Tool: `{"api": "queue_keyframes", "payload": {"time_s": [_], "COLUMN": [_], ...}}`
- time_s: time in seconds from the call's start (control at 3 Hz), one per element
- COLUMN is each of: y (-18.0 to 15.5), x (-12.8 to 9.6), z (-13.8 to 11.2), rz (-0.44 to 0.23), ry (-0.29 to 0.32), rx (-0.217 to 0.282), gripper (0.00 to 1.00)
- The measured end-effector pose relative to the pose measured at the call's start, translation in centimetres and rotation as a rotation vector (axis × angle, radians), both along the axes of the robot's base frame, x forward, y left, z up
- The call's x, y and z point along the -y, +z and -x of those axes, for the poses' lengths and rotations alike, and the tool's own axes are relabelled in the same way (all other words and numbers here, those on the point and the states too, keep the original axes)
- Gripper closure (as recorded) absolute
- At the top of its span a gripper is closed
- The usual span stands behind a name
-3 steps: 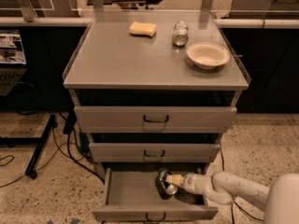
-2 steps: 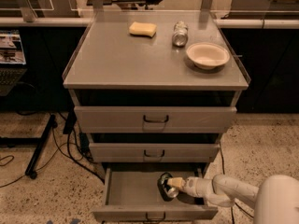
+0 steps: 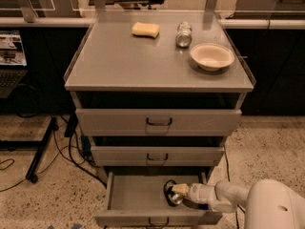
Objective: Place green can into bottom drawer
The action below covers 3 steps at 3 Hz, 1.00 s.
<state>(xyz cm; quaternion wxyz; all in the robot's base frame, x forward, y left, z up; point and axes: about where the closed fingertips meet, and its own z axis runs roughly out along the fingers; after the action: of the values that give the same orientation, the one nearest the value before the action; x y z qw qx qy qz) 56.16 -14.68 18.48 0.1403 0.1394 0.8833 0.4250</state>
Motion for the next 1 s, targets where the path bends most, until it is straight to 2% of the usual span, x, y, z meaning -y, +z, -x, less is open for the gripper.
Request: {"api": "queue_keyframes", "payload": {"time_s": [0.33,1.0], "y": [-0.18,-0.18], "x": [0.05,0.05], "z": [-0.08,-0.08], "rz": [0.001,0.001], "ry": [-0.003,-0.003], "rx": [-0.002,-0.003], "gripper": [0.83,0.37]}}
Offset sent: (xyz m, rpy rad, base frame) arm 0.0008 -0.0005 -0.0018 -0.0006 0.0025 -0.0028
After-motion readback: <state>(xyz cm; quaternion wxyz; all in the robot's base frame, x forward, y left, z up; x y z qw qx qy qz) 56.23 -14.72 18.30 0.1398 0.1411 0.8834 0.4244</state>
